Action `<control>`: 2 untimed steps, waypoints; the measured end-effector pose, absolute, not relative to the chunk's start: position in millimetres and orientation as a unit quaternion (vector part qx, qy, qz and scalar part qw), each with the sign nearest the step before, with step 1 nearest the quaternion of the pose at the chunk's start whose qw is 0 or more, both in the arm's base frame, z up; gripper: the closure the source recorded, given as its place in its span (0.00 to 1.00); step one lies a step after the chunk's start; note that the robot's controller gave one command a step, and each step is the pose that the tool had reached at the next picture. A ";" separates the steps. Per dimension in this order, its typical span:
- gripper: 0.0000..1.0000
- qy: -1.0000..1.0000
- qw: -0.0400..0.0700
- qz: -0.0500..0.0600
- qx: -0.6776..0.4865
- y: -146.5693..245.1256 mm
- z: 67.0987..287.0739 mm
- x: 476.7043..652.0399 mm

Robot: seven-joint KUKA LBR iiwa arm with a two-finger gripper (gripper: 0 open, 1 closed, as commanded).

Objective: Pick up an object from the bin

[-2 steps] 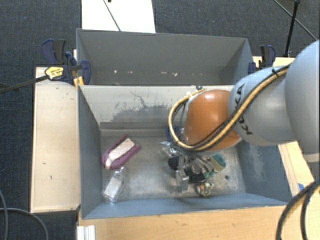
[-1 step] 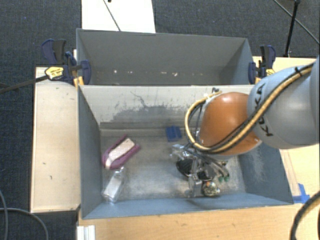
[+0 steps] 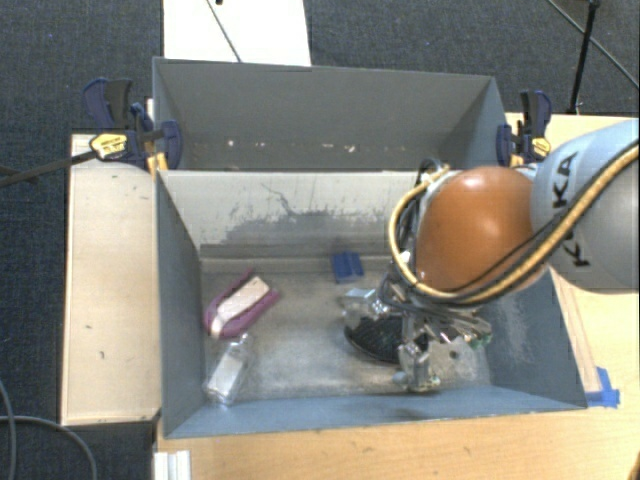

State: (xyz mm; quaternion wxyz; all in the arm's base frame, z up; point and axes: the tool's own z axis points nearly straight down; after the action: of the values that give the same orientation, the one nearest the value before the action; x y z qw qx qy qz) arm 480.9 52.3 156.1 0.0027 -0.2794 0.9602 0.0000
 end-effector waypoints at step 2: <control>0.00 0.947 0.004 0.000 -0.322 60.4 212.1 509.6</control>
Offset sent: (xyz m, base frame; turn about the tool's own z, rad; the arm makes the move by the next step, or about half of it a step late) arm 0.0406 0.0051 -0.0257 0.3122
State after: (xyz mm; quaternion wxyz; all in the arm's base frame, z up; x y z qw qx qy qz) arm 509.6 60.4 212.1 0.0038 -0.3218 0.9468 -0.0005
